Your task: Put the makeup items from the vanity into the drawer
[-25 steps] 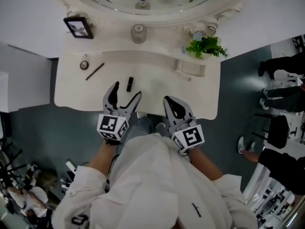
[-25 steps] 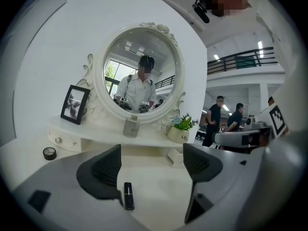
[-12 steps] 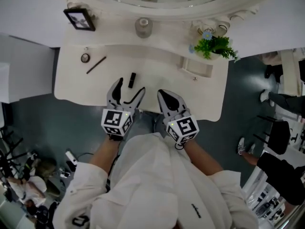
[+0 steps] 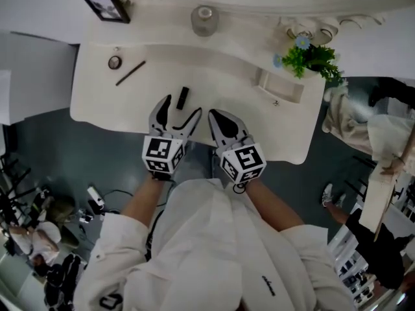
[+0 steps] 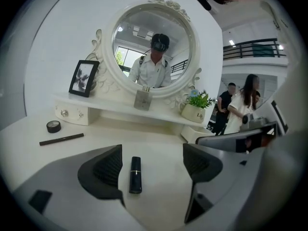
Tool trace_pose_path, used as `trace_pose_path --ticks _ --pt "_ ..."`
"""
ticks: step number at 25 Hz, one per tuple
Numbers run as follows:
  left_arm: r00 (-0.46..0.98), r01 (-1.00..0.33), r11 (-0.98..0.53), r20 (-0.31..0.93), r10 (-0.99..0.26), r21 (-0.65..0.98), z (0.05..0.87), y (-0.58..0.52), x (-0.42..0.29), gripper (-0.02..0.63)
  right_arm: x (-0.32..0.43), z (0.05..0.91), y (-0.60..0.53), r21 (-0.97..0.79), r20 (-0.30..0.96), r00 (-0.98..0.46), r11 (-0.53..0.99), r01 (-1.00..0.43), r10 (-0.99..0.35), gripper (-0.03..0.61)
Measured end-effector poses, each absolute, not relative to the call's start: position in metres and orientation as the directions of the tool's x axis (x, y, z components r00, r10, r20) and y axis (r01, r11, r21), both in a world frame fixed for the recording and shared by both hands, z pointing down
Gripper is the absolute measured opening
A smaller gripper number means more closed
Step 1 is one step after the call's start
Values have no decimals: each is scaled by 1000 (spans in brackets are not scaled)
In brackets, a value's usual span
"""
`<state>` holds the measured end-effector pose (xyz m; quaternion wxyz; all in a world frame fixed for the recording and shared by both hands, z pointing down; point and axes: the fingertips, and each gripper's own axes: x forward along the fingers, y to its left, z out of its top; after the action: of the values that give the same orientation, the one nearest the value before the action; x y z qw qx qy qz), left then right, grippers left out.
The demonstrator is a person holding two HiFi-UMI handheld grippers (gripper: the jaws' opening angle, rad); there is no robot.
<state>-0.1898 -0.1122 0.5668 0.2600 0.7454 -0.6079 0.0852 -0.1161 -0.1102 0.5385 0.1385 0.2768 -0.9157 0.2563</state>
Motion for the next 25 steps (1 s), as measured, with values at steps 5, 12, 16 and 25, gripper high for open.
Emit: trace_pose_path --ticks 5,12,16,25 --pt "235 -952 -105 468 -852 286 585 -116 -195 390 -119 556 -115 -413 415 -805 701 -582 -423 18" --pt "224 -958 -89 521 -824 271 602 -118 -198 390 -129 572 -121 -445 427 -808 683 -579 -407 18" --pt "232 -953 -78 537 -811 293 609 -119 -200 390 -133 581 -119 -452 439 -808 680 -577 -393 18" --pt "236 -959 -90 579 -781 269 625 -121 -197 390 -139 596 -121 -450 461 -797 671 -590 -391 18"
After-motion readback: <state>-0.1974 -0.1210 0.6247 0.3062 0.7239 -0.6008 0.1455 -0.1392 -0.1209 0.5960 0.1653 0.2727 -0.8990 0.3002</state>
